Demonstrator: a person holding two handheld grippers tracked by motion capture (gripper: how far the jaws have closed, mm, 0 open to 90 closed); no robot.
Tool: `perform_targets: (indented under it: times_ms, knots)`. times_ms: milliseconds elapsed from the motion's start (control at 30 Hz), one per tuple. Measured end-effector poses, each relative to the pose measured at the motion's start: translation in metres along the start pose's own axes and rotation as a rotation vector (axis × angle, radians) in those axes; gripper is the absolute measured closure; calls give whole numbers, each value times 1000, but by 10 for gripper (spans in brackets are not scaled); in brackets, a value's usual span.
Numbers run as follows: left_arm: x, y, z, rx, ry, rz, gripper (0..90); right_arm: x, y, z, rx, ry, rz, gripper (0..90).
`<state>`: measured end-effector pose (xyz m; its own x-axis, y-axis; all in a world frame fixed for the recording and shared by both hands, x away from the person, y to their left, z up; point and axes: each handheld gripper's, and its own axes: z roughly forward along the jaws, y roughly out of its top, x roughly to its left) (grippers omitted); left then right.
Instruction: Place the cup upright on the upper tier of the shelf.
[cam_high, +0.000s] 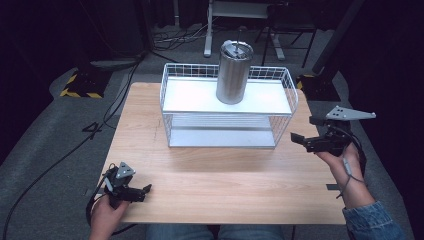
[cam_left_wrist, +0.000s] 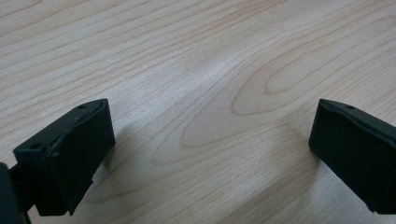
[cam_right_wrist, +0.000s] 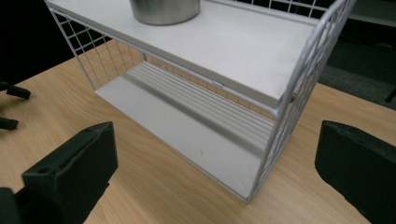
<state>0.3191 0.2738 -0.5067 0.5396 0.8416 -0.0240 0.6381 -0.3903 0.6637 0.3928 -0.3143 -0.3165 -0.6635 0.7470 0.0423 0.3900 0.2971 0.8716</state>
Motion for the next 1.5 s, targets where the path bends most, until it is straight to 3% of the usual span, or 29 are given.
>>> perform_targets:
  times_ms: [533, 867, 1500]
  knots:
    - [0, 0, 0, 0, 0, -2, 6, -15, -60, 20, 107, -48, 44, 13]
    - [0, 0, 0, 0, 0, -1, 6, -19, -94, 31, 160, -39, 87, 36]
    - [0, 0, 0, 0, -1, -1, 6, -15, -150, 49, 254, -48, 129, 64]
